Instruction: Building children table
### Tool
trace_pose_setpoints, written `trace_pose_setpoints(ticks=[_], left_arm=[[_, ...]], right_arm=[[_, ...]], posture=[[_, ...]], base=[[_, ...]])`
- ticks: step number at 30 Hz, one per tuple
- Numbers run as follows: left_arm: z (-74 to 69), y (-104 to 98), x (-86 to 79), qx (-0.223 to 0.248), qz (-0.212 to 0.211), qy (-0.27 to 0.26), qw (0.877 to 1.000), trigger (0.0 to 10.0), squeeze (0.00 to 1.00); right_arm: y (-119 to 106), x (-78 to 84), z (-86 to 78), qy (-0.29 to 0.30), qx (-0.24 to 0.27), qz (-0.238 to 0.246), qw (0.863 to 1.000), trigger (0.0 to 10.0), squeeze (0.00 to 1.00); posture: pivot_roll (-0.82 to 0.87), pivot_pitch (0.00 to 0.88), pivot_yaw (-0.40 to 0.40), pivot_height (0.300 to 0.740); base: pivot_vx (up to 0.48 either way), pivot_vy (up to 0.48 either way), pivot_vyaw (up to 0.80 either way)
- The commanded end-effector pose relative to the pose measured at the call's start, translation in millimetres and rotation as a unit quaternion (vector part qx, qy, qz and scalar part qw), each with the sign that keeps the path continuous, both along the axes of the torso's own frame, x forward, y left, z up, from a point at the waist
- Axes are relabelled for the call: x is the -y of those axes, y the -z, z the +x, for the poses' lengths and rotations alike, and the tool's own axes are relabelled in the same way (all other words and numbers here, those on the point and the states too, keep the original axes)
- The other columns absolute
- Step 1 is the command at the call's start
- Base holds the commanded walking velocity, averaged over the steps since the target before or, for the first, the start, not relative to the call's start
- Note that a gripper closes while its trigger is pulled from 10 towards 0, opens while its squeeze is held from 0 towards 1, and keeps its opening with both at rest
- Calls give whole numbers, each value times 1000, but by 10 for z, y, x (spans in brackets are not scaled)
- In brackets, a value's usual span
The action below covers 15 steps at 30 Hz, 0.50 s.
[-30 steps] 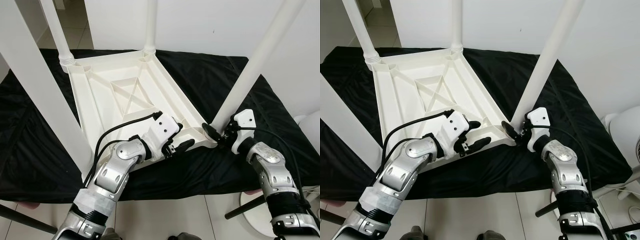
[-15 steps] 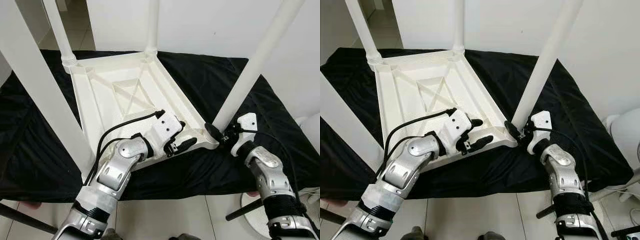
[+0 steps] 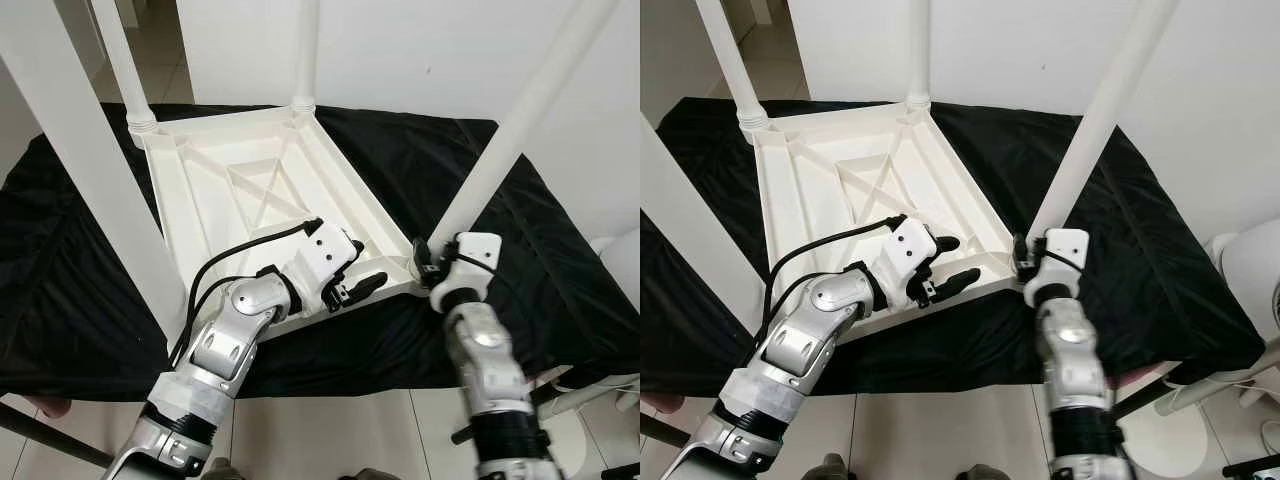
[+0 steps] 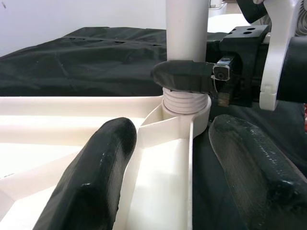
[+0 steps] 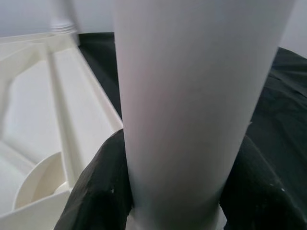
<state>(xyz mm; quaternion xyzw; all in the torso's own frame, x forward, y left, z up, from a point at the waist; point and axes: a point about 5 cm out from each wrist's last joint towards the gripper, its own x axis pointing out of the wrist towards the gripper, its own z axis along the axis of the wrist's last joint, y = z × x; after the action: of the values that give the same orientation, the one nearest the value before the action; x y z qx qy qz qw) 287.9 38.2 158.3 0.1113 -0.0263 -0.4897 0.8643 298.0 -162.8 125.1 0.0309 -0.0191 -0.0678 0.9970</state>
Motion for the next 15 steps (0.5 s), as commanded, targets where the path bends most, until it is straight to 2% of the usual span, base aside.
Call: trace_pose_setpoints(ticks=[1, 2, 4, 5, 8, 9, 10, 15], left_arm=[[16, 29, -16, -1, -5, -27, 1000, 10000, 0], [15, 32, -14, -1, -5, -28, 1000, 10000, 0], [15, 32, -14, -1, -5, -28, 1000, 10000, 0], [10, 35, -19, -2, -6, -29, 1000, 10000, 0], [9, 36, -23, -2, -6, -29, 1000, 10000, 0], [9, 37, -26, -2, -6, -29, 1000, 10000, 0], [10, 37, -30, -2, -6, -29, 1000, 10000, 0], [8, 32, -26, -1, -7, -30, 1000, 10000, 0]], right_arm=[[134, 8, -42, 26, -38, 5, 999, 10000, 0], [120, -40, -46, 39, -38, 14, 998, 10000, 0], [120, -40, -46, 39, -38, 14, 998, 10000, 0], [84, -138, -47, 40, -35, 27, 998, 10000, 0], [71, -165, -46, 35, -33, 29, 998, 10000, 0], [59, -157, -47, 28, -28, 30, 999, 10000, 569], [50, -135, -54, 25, -26, 32, 999, 10000, 1000], [28, -53, -83, 2, -20, 31, 999, 10000, 1000]], posture=[[29, 10, -45, 740], [29, 10, -45, 740], [29, 10, -45, 740], [31, 14, -47, 740], [31, 14, -47, 740], [32, 13, -47, 740], [34, 12, -49, 740], [34, 12, -49, 740]], base=[[0, 0, 0], [0, 0, 0], [0, 0, 0], [0, 0, 0], [0, 0, 0], [0, 0, 0], [0, 0, 0], [0, 0, 0]])
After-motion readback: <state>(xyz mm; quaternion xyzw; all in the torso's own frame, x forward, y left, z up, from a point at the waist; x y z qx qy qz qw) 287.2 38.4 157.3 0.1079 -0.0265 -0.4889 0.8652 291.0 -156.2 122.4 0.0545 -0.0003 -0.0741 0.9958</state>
